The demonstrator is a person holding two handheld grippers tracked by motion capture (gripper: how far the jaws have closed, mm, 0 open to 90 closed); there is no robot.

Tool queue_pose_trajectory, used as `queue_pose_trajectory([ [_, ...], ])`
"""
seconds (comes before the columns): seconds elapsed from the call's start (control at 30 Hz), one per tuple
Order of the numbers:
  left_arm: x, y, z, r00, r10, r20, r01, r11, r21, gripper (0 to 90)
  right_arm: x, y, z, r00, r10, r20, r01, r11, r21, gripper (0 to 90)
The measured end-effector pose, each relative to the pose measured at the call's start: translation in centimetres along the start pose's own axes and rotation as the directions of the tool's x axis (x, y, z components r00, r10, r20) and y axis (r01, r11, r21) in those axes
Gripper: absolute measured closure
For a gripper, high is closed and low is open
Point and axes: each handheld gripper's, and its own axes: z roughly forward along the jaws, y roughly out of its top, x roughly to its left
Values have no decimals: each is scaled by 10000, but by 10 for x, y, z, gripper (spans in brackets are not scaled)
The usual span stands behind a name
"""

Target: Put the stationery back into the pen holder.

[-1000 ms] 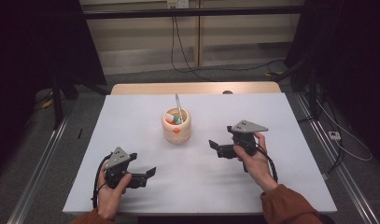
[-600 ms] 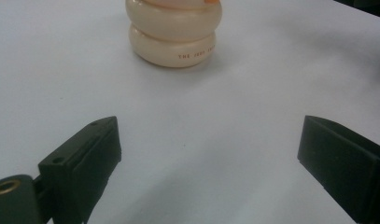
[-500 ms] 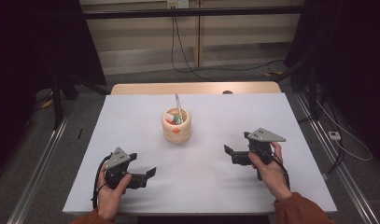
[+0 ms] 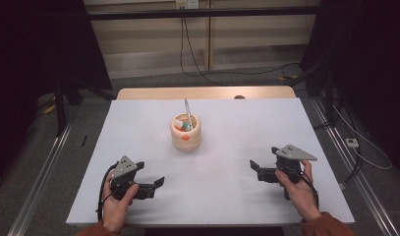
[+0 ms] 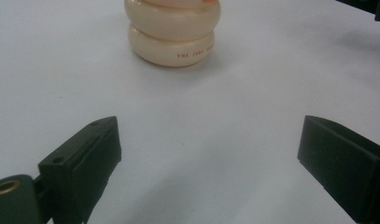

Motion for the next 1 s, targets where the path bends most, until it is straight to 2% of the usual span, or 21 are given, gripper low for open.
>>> queue_pose_trajectory([
  [0.27, 0, 0, 0, 10000, 18, 21, -18, 10000, -3, 60, -11, -11, -13, 9995, 136, 299, -138, 9999, 46, 62],
  [0.37, -1, 0, 0, 10000, -13, 17, 13, 10000, -16, 60, -12, -15, -17, 9995, 173, 274, -176, 9998, 87, 63],
  [0.57, -1, 0, 0, 10000, -13, 20, 13, 10000, -20, 60, -14, -23, -26, 9986, 251, 474, -244, 9996, -149, 62],
  [0.77, -1, 0, -1, 10000, 57, 30, -57, 10000, -39, 60, -16, -30, -26, 9981, 185, 586, -179, 9998, -106, 56],
  [0.9, 0, -1, -1, 9999, -94, 60, 94, 9999, -36, 60, -15, -30, -25, 9980, 133, 616, -124, 9998, -138, 57],
  [1.0, 1, 0, -2, 10000, -39, 4, 39, 10000, -84, 60, -14, -29, -24, 9983, 122, 572, -115, 9998, -140, 59],
])
